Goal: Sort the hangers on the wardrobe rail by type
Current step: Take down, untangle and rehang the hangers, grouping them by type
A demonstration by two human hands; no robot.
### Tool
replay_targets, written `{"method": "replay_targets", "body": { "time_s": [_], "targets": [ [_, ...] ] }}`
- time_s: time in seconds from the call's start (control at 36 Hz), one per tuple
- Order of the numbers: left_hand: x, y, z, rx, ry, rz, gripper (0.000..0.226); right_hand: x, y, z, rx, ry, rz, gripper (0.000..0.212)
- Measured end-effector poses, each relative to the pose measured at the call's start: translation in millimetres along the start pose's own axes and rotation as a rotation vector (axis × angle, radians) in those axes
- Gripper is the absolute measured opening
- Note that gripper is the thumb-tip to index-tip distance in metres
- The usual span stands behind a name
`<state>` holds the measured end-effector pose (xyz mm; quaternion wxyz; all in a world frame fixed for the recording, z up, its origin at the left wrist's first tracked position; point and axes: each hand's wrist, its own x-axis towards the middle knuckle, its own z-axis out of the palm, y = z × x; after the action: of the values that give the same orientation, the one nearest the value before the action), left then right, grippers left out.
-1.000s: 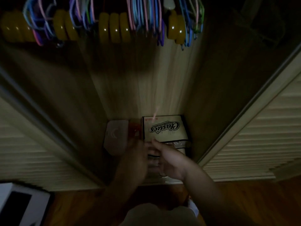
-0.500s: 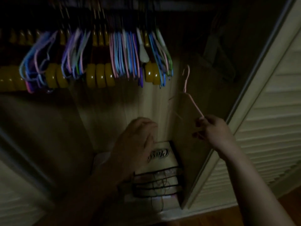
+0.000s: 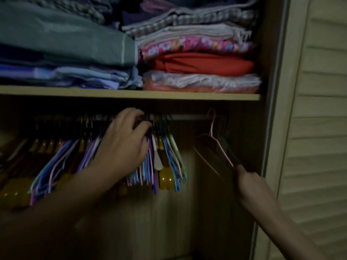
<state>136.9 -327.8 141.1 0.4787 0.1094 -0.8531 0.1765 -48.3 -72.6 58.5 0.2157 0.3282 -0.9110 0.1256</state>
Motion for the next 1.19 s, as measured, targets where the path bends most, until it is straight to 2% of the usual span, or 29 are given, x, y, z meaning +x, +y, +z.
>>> {"method": "replay_targets", "body": {
  "time_s": [0.08,0.17,0.25,0.5,0.72,1.03,1.19],
  "targets": [
    [12.9,-4.1,-2.5,0.066,0.037,-0.042,0.059,16.3,-2.2,9.2,0.023,0.034,-0.007,0.05],
    [25.8,-11.8,-2.3,0.127,0.003,-0.115,0.086,37.2,-9.2,12.6,0.036,0.073,-0.008,0.063],
    [30.4,-17.3,0.6,0.237,-0.041,-0.137,0.096,59.0,-14.8,18.7,0.0,0.105,-0.008,0.067],
    [26.9,-16.9,2.1,0.302,-0.015,-0.119,0.091,80.6,-2.4,40.1,-0.193,0.04,0.055,0.072],
    [29.5,-11.5,8.7,0.285,0.022,-0.152,0.092,82.8,14.7,45.4,-0.204,0.018,0.138,0.07],
    [29.6,-15.6,13.5,0.286,0.031,-0.143,0.096,73.2,3.3,42.8,-0.184,0.07,0.088,0.08],
    [29.8,-11.6,12.0,0.28,0.032,-0.157,0.092,105.8,-2.5,40.4,-0.192,0.059,0.047,0.069]
  ]
}}
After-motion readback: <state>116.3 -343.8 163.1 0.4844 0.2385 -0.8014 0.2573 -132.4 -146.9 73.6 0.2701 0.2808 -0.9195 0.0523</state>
